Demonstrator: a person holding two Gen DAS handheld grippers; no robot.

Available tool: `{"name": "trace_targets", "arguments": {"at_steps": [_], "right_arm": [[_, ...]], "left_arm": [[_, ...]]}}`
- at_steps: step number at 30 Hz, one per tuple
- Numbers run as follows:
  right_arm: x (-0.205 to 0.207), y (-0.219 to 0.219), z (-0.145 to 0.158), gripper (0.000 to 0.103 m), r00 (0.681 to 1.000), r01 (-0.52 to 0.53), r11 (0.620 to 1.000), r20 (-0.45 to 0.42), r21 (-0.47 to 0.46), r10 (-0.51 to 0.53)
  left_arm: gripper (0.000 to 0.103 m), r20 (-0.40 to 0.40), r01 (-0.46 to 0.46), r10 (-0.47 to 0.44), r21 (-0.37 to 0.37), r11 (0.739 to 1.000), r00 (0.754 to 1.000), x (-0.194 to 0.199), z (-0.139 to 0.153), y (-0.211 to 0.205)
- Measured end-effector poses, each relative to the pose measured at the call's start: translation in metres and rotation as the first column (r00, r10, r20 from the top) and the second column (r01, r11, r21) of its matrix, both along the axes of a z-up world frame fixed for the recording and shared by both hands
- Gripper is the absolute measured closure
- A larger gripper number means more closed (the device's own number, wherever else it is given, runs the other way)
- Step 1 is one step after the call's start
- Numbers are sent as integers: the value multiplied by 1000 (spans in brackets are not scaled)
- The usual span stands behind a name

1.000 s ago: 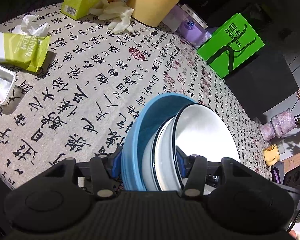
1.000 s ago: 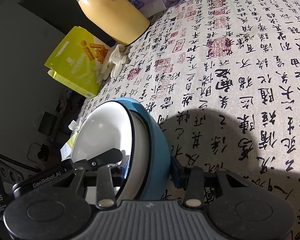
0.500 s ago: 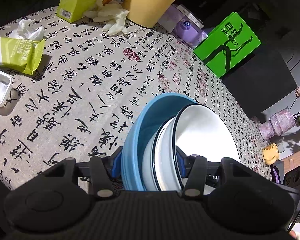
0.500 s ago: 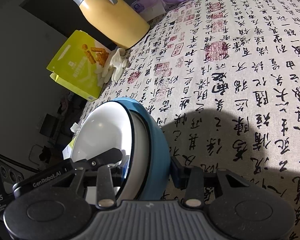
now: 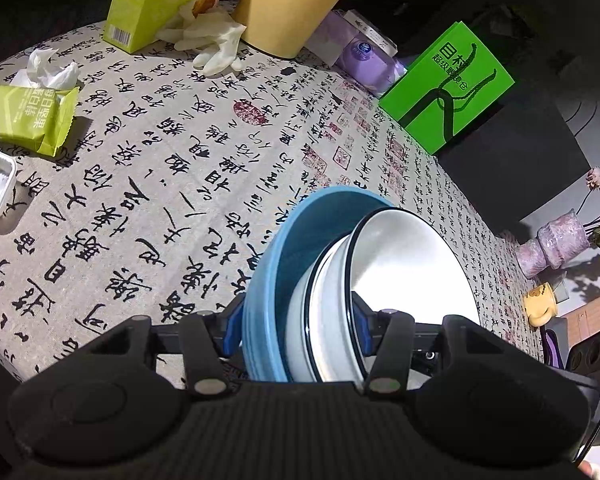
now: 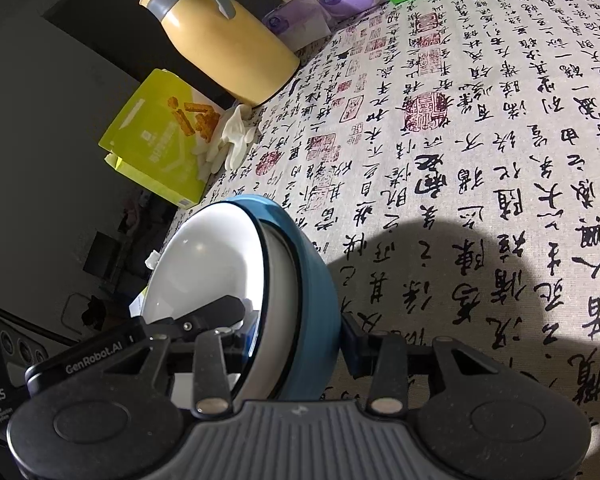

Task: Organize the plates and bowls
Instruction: 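Carry the held blue bowl toward the cream plate stack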

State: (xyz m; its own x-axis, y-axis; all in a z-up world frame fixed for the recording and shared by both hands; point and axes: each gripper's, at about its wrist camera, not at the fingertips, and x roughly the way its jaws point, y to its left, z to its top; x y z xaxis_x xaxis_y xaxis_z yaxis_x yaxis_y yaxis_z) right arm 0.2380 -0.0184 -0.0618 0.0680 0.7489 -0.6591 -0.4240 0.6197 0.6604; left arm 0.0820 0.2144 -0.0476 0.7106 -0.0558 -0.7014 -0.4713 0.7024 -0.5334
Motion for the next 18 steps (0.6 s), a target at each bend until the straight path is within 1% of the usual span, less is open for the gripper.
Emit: {"name": "trace_targets", "arguments": {"at_steps": [18], "right_arm": [[1, -21, 9, 63, 1000, 15, 1000, 19, 17, -15]], "left_arm": [[52, 20, 16, -17, 10, 1000, 1000, 4, 9, -17]]}}
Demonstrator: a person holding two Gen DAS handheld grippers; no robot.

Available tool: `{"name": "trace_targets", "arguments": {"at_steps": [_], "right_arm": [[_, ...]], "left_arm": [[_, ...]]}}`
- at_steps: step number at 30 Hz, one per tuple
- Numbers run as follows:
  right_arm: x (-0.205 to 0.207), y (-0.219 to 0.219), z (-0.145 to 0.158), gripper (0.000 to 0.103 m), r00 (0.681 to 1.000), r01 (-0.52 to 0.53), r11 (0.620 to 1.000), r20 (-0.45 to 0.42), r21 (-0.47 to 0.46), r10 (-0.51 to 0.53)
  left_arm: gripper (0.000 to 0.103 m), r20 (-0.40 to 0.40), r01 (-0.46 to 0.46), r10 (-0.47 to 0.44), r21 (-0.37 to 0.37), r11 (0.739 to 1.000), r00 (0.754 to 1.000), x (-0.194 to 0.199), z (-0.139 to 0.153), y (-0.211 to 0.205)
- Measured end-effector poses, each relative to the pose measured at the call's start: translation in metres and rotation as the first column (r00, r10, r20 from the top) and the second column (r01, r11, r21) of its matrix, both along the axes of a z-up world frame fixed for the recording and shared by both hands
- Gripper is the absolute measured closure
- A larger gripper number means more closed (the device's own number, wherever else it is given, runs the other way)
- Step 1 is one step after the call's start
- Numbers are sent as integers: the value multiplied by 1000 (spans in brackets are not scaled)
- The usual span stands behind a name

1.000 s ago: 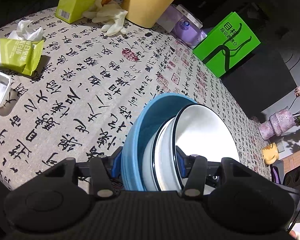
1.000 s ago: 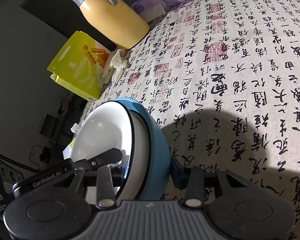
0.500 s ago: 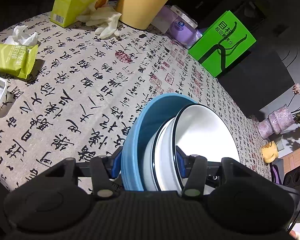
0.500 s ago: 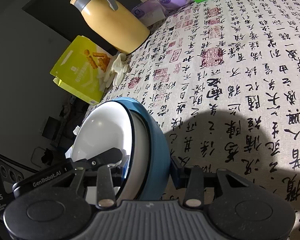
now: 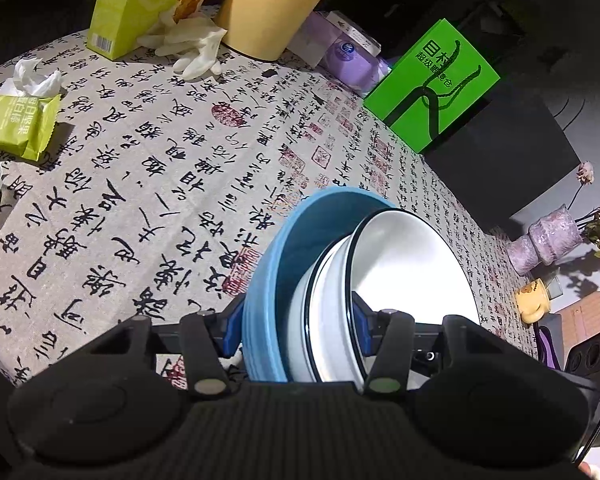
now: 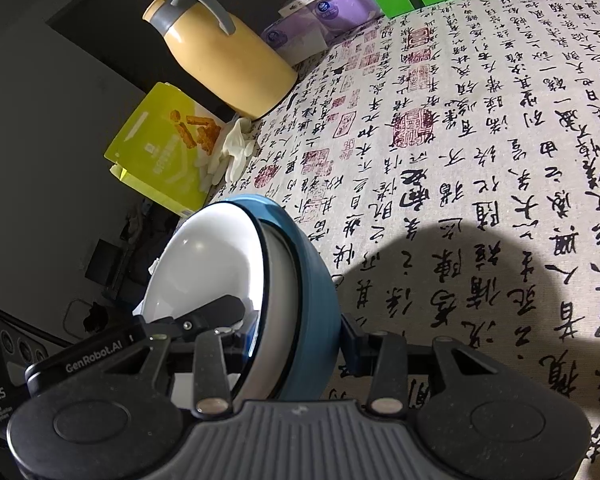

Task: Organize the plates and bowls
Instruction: 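Carry the held blue bowl toward the cream plate stack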

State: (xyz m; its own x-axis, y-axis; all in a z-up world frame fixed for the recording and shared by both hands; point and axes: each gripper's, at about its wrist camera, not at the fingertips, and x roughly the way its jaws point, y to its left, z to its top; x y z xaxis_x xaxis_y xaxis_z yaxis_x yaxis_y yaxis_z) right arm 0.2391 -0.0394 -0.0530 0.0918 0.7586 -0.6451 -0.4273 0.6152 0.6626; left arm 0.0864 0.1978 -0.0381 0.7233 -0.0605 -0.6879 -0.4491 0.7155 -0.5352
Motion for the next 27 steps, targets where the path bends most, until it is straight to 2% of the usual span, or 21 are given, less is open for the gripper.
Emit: {"name": "trace_targets", "arguments": {"at_steps": [27], "right_arm": [[3, -29, 10, 63, 999, 27, 1000, 18, 13, -27]], "left_arm": [[52, 16, 28, -28, 20, 999, 999, 9, 12, -26]]}}
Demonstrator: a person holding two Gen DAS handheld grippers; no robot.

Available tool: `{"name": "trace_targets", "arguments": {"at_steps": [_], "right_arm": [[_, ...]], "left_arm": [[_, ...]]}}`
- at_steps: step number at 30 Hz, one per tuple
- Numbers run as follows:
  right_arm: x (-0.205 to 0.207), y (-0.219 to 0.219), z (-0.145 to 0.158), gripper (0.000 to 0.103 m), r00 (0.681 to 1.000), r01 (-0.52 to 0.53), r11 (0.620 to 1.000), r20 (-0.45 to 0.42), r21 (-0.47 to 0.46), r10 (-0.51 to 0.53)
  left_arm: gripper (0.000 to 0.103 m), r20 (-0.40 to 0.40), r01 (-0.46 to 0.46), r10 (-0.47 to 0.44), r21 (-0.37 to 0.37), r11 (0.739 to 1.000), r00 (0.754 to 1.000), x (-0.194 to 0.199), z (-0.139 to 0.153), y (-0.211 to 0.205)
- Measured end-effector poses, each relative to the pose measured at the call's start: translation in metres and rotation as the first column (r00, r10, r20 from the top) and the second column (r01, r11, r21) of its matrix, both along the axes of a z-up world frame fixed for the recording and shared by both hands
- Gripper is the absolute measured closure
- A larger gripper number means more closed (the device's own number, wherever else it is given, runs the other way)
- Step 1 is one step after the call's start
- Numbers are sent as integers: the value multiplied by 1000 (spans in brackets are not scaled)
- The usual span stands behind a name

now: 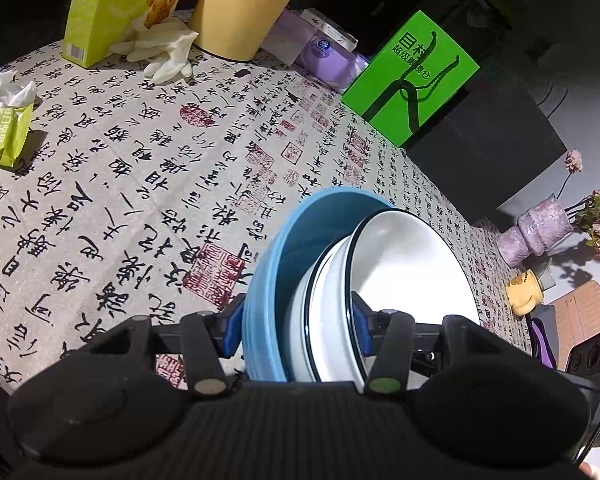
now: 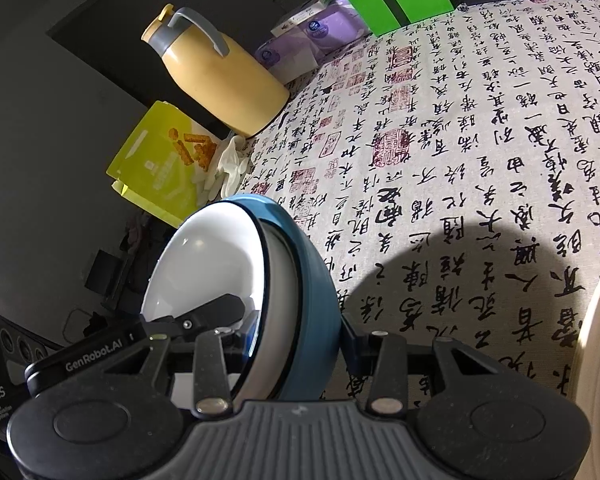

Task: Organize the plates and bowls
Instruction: 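Carry the held blue bowl toward the cream plate stack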

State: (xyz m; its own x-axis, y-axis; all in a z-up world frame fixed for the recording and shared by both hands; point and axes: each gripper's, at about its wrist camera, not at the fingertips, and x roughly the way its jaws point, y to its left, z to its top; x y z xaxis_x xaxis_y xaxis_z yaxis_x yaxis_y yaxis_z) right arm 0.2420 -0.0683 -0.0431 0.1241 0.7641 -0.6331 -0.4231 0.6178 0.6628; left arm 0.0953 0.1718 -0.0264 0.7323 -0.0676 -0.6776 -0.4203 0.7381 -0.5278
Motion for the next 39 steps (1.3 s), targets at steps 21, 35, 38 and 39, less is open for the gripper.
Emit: {"name": "trace_targets", "arguments": {"at_steps": [21, 35, 38, 39], "right_arm": [[4, -23, 4, 63, 1000, 29, 999, 3, 14, -29], [5, -42, 7, 63, 999, 47, 999, 9, 28, -47], [6, -48, 8, 63, 999, 51, 998, 10, 31, -52], [6, -49, 8, 63, 999, 53, 998, 10, 32, -54]], "left_arm": [[52, 3, 24, -24, 11, 1000, 1000, 9, 3, -25], [52, 7, 40, -41, 24, 999, 999, 14, 7, -43], [52, 8, 44, -45, 28, 999, 999, 15, 8, -48], [52, 8, 46, -46, 30, 998, 999, 16, 9, -50]]}}
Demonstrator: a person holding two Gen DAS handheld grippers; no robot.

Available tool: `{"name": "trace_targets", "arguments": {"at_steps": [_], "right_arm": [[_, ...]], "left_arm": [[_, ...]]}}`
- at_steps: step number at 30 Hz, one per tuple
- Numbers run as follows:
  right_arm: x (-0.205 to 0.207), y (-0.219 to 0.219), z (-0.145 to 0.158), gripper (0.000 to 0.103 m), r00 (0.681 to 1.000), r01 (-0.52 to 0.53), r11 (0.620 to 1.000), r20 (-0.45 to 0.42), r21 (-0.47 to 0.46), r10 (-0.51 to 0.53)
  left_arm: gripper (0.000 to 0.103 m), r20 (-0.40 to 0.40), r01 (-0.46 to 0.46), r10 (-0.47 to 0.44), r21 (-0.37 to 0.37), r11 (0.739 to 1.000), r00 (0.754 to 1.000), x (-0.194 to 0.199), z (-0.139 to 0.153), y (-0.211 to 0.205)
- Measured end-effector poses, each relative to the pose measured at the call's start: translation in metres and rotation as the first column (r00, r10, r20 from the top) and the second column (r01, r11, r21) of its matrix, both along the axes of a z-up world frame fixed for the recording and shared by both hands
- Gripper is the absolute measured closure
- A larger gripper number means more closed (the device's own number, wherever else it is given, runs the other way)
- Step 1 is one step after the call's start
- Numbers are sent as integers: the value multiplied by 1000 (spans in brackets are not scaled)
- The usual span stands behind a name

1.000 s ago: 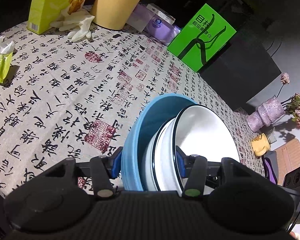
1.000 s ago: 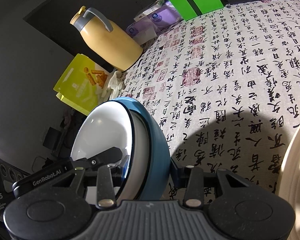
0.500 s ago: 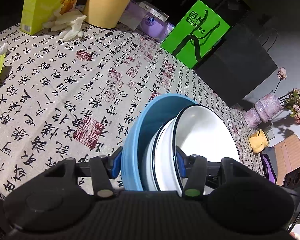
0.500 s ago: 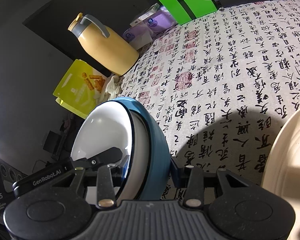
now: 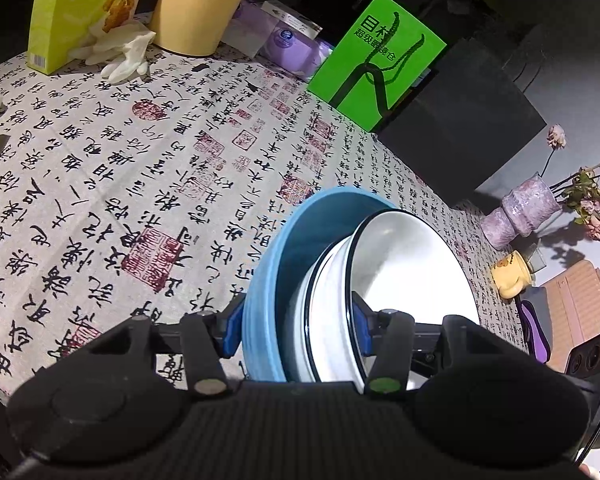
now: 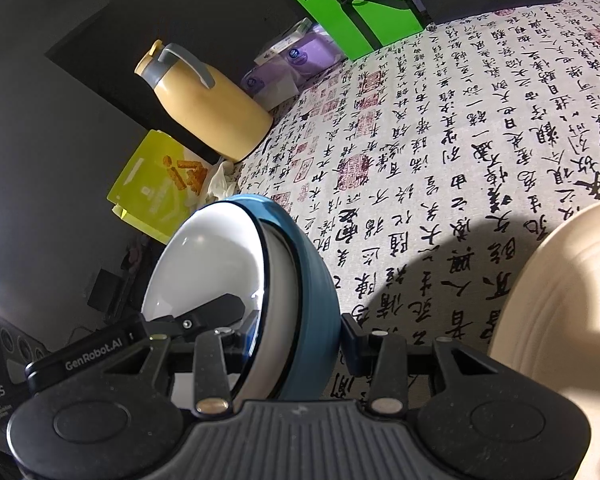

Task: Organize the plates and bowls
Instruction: 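Carry the held blue bowl toward the cream plate stack, then bring the held blue bowl over the cream plate stack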

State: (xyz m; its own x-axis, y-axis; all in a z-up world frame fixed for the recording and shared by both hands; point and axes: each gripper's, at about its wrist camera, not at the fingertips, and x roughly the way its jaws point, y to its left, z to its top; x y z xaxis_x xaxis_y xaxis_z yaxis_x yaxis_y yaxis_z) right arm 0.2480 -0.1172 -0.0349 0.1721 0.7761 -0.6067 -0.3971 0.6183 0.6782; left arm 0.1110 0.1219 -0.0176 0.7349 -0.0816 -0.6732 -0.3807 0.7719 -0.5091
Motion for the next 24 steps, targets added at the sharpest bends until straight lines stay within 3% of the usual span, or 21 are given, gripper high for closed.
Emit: {"name": "trace_targets", "arguments": {"at_steps": [24], "right_arm": [[-1, -42, 4, 63, 999, 45, 999, 9, 29, -46]], "left_arm": [[52, 9, 44, -44, 31, 999, 999, 6, 11, -40]]}}
